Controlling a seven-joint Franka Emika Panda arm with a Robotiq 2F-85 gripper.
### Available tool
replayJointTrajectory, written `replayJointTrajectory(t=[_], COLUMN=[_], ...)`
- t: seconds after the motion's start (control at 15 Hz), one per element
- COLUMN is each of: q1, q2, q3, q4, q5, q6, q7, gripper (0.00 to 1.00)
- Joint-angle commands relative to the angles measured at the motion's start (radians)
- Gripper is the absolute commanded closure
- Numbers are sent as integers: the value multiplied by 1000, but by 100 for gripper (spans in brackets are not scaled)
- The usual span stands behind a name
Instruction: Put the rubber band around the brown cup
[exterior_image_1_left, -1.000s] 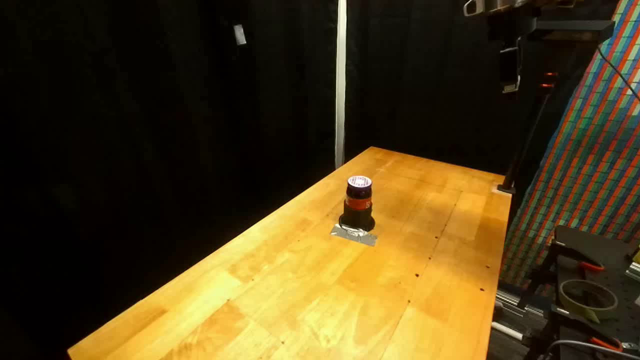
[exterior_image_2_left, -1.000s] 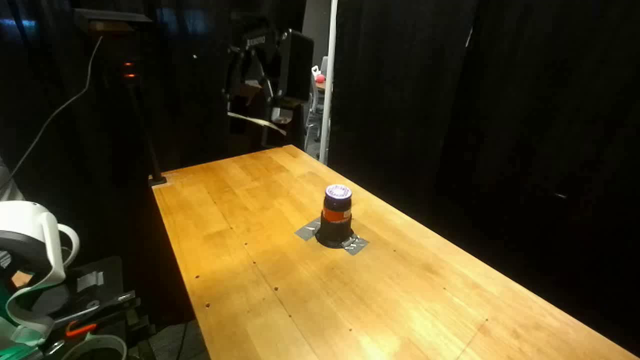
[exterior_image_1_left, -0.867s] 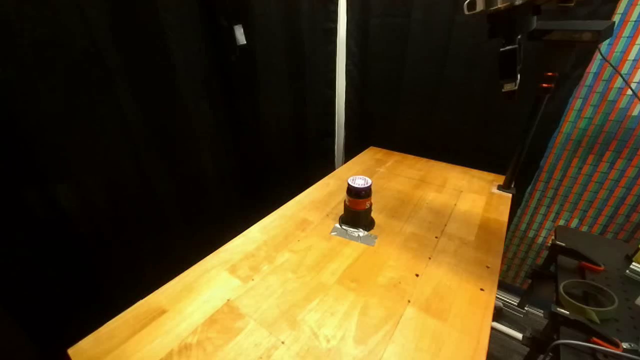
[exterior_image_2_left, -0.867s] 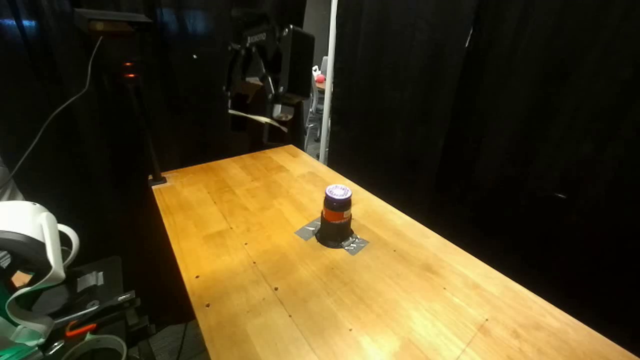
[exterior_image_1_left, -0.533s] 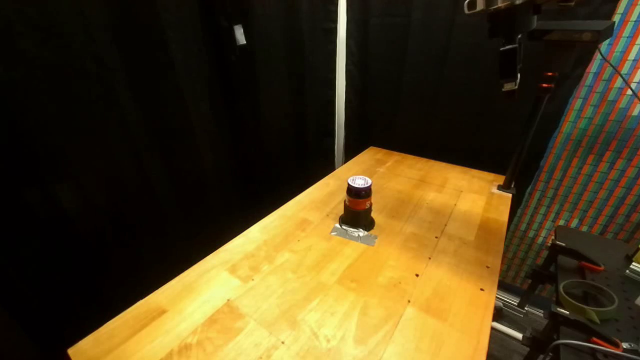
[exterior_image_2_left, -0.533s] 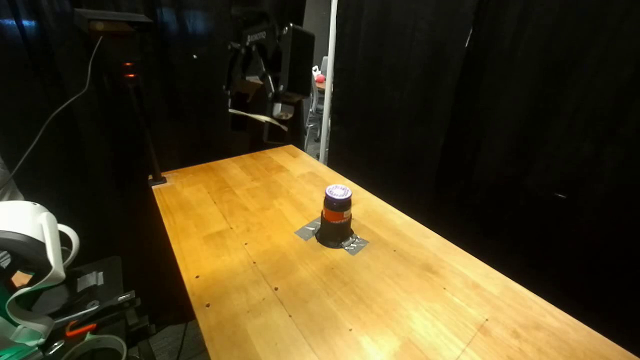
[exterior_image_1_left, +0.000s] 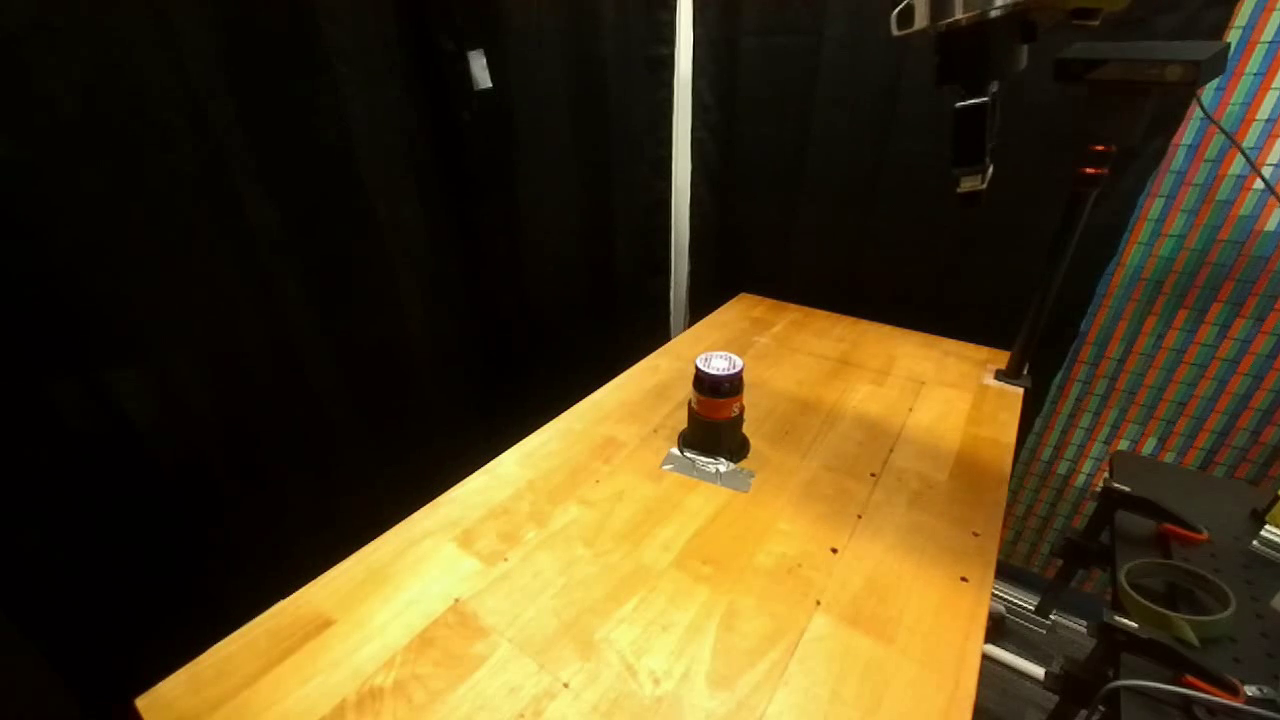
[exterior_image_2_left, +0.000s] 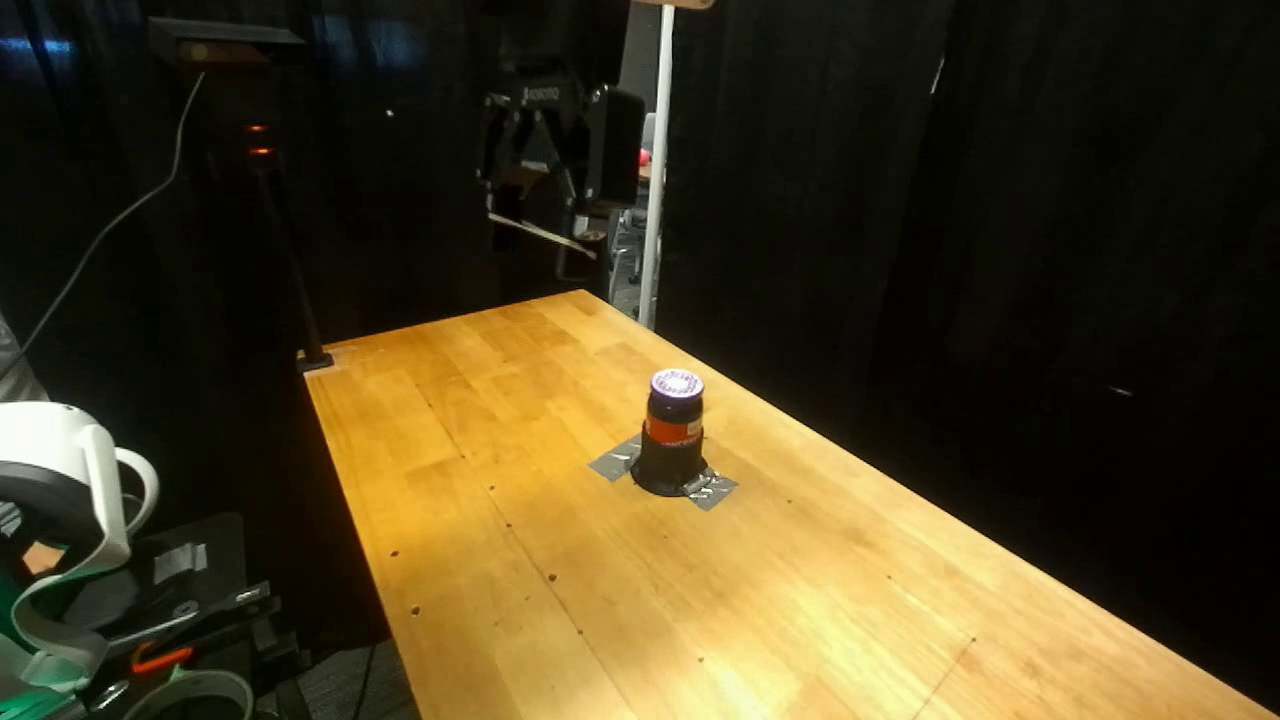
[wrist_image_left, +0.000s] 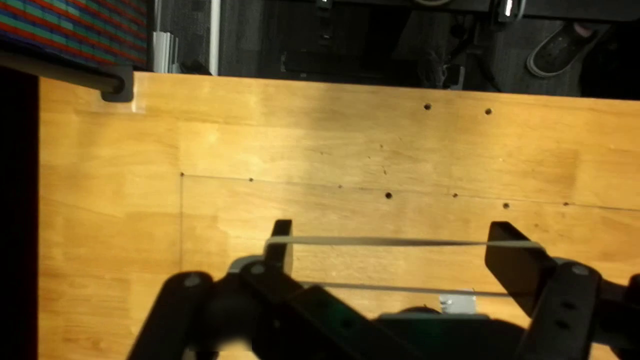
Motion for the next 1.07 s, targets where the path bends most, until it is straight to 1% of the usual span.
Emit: replayJointTrajectory(t=[0.0, 0.07, 0.2, 0.27, 0.47, 0.67, 0.73, 1.0], q1=[42, 52, 71, 81, 109, 123, 125, 115], q2=[164, 202, 286, 326, 434, 527, 553, 648], q3=[37, 47, 67, 73, 73, 64, 63, 60], q4=[164, 200, 273, 300, 379, 432, 448, 488], q5=[35, 34, 13, -2, -36, -43, -47, -16], q6=[5, -7, 12, 64, 154, 245, 267, 391], q7=[43, 45, 82, 125, 194, 197, 179, 135], gripper=[0, 0, 0, 0, 0, 0, 0, 0])
